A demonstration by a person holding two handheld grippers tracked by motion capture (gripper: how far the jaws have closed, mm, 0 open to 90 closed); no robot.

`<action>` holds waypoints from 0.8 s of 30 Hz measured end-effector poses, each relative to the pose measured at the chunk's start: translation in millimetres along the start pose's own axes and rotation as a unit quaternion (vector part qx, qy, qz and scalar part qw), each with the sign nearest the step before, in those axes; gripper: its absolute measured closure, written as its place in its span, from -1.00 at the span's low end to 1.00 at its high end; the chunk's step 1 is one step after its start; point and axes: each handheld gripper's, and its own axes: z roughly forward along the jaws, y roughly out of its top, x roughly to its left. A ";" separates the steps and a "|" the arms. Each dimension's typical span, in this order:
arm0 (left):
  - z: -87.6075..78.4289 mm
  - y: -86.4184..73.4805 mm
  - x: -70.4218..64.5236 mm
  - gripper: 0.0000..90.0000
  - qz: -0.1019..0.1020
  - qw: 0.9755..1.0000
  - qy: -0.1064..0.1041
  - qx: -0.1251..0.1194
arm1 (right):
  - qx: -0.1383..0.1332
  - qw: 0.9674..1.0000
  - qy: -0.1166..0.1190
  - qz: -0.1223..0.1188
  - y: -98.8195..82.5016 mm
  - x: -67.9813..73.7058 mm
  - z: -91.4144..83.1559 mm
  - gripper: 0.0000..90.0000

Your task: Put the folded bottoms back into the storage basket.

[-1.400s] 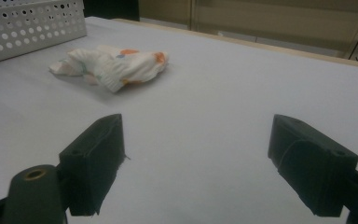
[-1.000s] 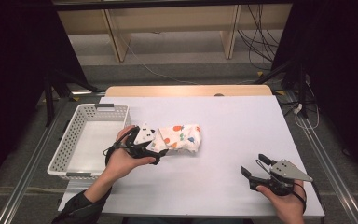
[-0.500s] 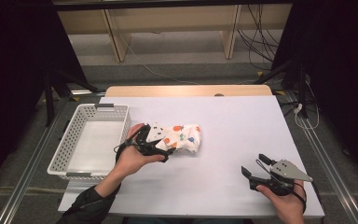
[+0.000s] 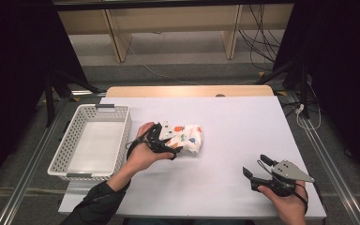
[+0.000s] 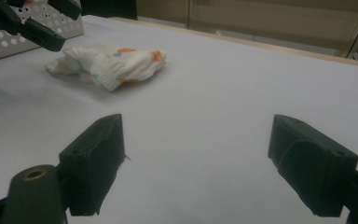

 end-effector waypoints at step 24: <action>47.9 -12.9 -0.2 -0.23 -0.008 0.997 -0.043 0.065 | 0.003 1.000 0.000 0.000 -0.5 -0.3 0.3 -0.57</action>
